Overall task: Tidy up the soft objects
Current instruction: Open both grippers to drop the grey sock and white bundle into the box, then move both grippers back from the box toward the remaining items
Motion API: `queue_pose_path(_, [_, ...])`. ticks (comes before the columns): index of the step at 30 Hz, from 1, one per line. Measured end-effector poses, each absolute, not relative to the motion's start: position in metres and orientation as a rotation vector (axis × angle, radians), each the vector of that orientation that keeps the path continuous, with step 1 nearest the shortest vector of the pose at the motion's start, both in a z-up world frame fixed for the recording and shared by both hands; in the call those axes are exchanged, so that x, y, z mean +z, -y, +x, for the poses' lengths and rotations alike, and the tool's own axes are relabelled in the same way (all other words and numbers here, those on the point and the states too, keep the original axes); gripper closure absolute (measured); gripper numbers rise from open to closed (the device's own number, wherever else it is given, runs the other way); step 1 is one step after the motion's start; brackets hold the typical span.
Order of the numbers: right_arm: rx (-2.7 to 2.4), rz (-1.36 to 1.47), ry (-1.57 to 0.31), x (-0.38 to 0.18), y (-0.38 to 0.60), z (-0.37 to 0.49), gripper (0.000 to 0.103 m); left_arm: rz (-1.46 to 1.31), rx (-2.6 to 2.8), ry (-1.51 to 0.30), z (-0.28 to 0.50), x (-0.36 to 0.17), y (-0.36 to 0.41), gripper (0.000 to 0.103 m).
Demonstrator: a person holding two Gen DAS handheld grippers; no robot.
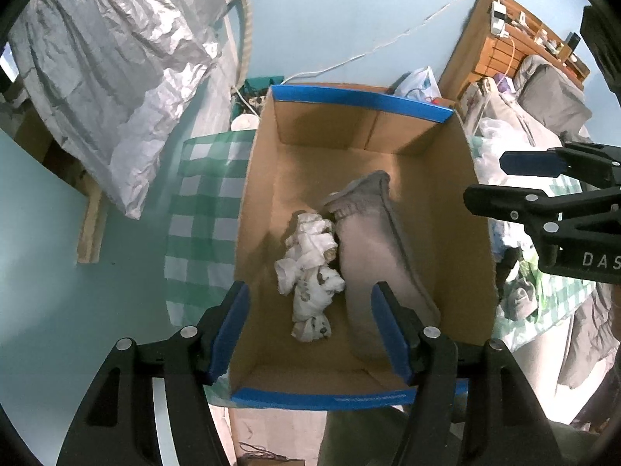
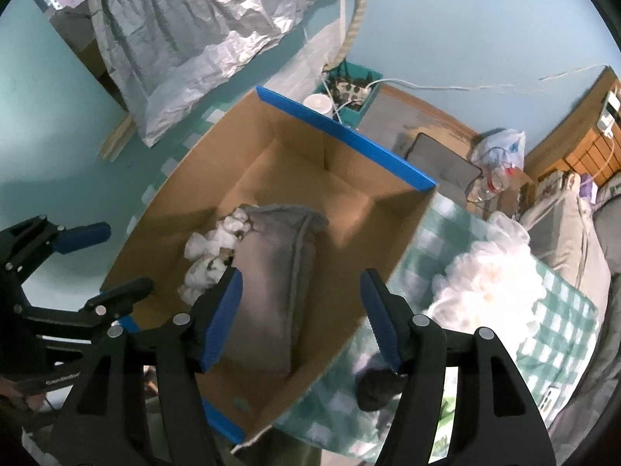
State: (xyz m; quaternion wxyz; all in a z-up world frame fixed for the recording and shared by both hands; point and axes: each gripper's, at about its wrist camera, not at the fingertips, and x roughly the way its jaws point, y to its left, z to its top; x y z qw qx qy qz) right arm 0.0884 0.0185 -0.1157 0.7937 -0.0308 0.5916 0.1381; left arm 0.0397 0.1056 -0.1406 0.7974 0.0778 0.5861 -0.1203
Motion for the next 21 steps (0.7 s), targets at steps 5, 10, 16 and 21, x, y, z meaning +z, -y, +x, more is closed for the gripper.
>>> queue_pose_path(5, [0.276, -0.061, -1.269, -0.111, -0.006, 0.077, 0.038, 0.200, -0.258, -1.234, 0.033, -0.132, -0.098, 0.030])
queue_pose_path(10, [0.246, -0.034, -1.262, -0.106, 0.012, 0.067, 0.035, 0.227, -0.269, -1.223, 0.026, -0.125, -0.089, 0.029])
queue_pose_path(16, [0.216, -0.006, -1.253, -0.099, 0.032, 0.053, 0.035, 0.261, -0.300, -1.218, 0.018, -0.120, -0.074, 0.029])
queue_pose_path(21, [0.187, 0.011, -1.255, -0.096, 0.050, 0.041, 0.034, 0.293, -0.328, -1.218, 0.013, -0.121, -0.058, 0.029])
